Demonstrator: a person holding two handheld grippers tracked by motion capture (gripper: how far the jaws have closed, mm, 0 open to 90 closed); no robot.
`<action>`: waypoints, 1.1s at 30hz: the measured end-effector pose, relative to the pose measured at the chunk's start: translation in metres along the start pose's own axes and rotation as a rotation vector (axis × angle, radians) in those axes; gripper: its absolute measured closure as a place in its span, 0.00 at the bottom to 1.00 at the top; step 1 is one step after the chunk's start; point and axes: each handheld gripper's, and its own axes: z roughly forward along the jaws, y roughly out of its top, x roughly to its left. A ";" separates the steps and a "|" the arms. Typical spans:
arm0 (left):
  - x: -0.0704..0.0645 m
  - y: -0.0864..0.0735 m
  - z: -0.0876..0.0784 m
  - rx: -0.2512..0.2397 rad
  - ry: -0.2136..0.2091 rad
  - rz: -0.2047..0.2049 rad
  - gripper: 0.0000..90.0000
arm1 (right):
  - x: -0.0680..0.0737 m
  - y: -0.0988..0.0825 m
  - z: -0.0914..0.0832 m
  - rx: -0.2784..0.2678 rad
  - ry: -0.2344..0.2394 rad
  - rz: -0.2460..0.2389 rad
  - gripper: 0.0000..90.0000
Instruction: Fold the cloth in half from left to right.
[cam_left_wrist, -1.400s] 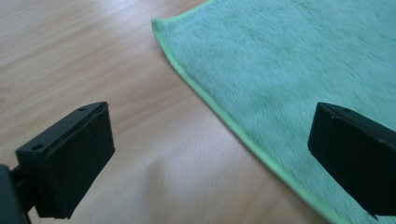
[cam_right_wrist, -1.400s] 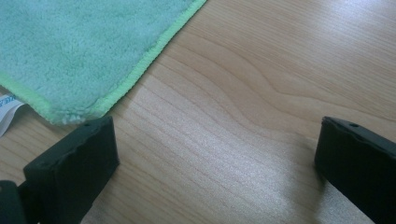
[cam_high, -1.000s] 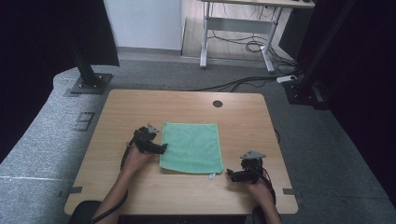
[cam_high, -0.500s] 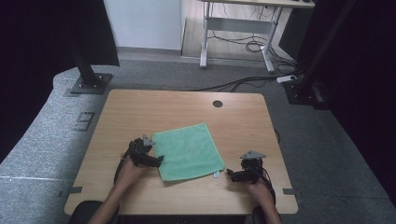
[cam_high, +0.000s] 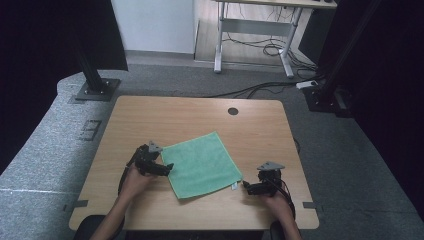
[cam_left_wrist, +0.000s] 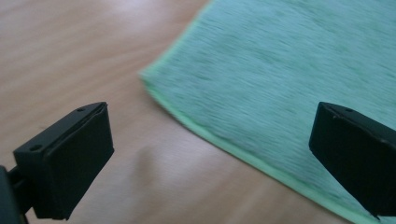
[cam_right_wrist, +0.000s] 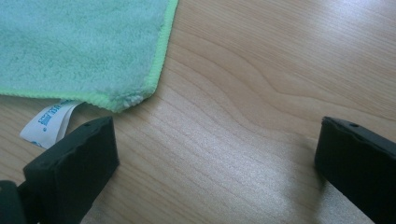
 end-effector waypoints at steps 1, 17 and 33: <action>0.004 0.001 0.000 0.000 0.007 -0.006 0.00 | 0.000 0.000 0.000 0.000 0.000 0.000 0.00; 0.052 0.011 0.029 -0.029 0.073 -0.122 0.01 | 0.000 0.000 0.000 -0.001 0.000 0.000 0.00; 0.053 0.008 0.044 0.021 0.076 -0.166 0.00 | 0.000 0.000 0.000 -0.001 0.003 -0.005 0.00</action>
